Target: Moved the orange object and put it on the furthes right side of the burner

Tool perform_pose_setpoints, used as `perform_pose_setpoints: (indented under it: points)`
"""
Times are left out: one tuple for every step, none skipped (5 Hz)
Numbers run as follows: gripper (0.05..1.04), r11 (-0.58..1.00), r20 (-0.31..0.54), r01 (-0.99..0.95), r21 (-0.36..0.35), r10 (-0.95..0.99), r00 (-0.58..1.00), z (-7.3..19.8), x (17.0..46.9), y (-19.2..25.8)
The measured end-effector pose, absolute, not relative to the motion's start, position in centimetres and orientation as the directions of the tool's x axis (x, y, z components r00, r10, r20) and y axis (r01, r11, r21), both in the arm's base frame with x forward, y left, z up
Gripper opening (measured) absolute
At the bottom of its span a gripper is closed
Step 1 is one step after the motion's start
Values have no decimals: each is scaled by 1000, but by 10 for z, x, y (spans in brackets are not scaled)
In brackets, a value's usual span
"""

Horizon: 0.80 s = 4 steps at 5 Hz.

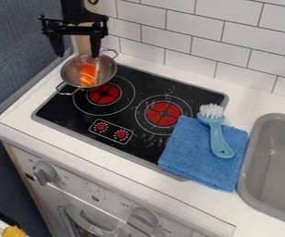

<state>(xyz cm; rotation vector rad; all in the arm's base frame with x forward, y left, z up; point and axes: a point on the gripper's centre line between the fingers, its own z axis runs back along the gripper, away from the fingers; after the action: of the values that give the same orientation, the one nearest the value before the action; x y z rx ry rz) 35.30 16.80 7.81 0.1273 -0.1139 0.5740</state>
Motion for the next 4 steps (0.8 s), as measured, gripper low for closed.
perform_pose_setpoints:
  points:
    - [1000,831,115,-548,97,538,835,63,354,167]
    - [1000,822,113,-560,103,550,827,52,356,166]
    - [1000,812,85,-573,113,567,819,44,356,162]
    - [1000,807,104,-584,89,575,811,42,360,162]
